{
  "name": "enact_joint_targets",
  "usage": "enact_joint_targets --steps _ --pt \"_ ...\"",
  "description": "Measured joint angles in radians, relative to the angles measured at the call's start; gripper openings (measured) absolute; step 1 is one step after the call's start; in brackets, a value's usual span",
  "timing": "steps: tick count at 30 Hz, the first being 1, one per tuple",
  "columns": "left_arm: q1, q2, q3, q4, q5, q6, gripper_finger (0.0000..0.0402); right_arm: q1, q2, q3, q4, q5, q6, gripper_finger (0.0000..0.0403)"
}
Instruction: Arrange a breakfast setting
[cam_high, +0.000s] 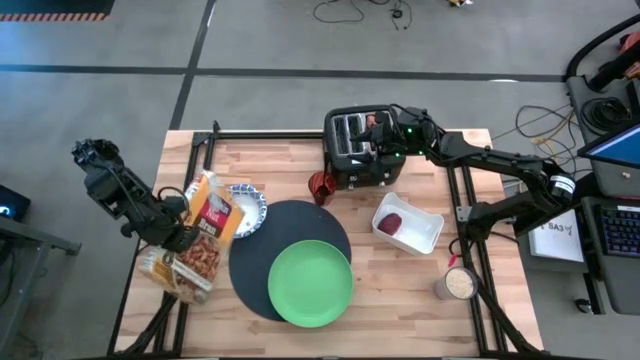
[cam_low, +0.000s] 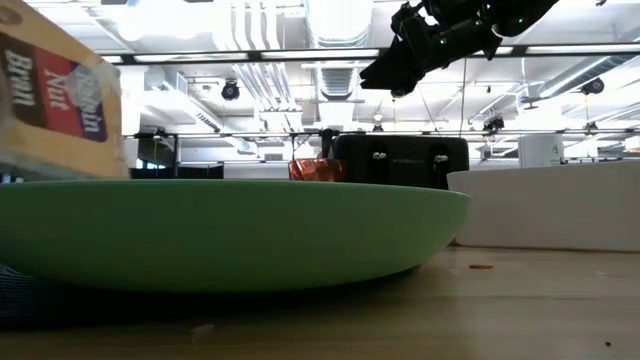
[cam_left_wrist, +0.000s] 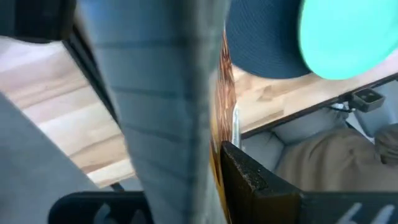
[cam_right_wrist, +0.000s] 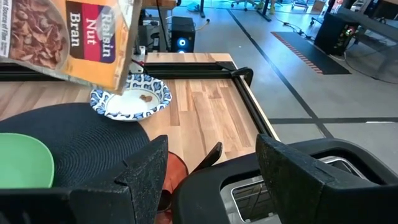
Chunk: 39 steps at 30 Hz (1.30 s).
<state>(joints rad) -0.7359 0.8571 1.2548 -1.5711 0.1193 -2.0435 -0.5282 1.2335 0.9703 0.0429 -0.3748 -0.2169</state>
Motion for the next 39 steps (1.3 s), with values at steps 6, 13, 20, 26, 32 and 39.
enact_joint_targets --steps 6,13,20,26,32,39 --pt "0.001 -0.004 0.008 -0.002 -0.004 0.023 0.0 0.0 0.0 0.0 0.0 0.001 0.006 0.0233" --pt "0.001 -0.018 0.004 0.0 0.021 -0.001 0.0 0.0 0.0 0.0 0.0 0.0 0.006 0.0233" --pt "0.0 -0.021 -0.007 0.004 0.064 0.007 0.0 0.0 0.0 0.0 0.0 0.0 -0.003 0.0233" --pt "0.001 -0.033 -0.006 0.0 0.004 0.004 0.0 0.0 0.0 0.0 0.001 0.0 -0.003 0.0233" --pt "0.003 -0.046 -0.017 -0.001 -0.028 0.001 0.0 0.0 0.0 0.0 0.007 0.0 0.0 0.0233" --pt "0.002 -0.038 -0.03 -0.003 -0.024 0.008 0.0 0.0 0.0 0.0 0.01 0.0 0.007 0.0233"
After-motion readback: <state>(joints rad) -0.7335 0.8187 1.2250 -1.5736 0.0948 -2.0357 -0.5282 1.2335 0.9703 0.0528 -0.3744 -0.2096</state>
